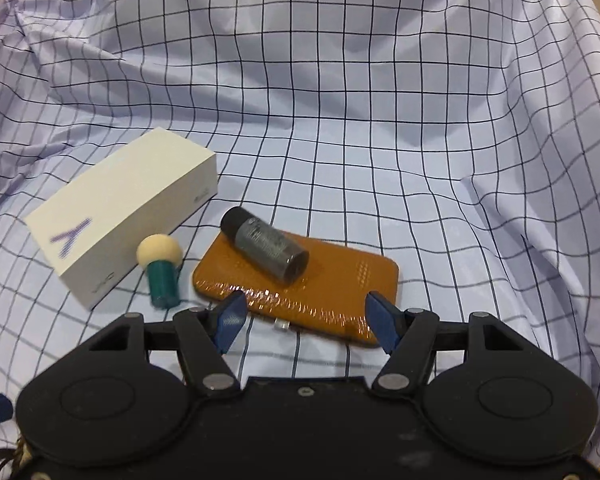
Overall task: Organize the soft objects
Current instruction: 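Close the right gripper on the dark grey bottle atop the wallet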
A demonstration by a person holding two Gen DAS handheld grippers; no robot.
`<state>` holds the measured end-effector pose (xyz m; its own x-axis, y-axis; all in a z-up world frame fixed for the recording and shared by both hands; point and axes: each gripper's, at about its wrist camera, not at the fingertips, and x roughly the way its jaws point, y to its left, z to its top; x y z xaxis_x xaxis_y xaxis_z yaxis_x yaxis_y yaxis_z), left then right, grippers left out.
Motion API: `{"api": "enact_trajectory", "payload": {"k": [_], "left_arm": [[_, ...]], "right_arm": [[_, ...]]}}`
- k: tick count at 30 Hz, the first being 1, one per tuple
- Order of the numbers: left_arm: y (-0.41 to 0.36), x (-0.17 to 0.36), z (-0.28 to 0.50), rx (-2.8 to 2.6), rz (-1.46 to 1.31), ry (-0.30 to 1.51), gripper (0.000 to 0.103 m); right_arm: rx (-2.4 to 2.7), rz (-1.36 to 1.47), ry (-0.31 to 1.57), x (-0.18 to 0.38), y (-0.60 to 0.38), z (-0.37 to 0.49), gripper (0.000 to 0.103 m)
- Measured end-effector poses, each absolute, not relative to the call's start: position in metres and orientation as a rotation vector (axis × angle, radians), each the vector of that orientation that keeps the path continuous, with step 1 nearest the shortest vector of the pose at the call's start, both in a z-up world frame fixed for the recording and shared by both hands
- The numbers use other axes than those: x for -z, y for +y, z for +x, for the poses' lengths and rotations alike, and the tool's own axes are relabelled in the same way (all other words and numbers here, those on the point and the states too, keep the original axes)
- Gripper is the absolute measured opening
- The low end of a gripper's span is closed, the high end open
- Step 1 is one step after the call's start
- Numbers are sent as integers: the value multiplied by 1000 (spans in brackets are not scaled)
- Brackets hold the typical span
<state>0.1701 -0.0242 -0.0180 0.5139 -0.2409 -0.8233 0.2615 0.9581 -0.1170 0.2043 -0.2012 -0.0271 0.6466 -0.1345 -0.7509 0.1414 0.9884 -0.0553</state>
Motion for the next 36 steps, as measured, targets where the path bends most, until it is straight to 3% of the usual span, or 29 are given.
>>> {"api": "enact_trajectory", "payload": {"k": [13, 21, 28, 36], "left_arm": [[-27, 24, 191, 310, 12, 1003, 77], [-23, 26, 196, 305, 9, 1009, 77], [-8, 25, 199, 291, -16, 1002, 77], [11, 24, 202, 291, -52, 990, 77]], "right_arm": [[160, 7, 870, 43, -204, 233, 66], [150, 90, 857, 39, -197, 239, 70], [230, 233, 863, 37, -192, 253, 81], [369, 328, 858, 42, -187, 267, 84]]}}
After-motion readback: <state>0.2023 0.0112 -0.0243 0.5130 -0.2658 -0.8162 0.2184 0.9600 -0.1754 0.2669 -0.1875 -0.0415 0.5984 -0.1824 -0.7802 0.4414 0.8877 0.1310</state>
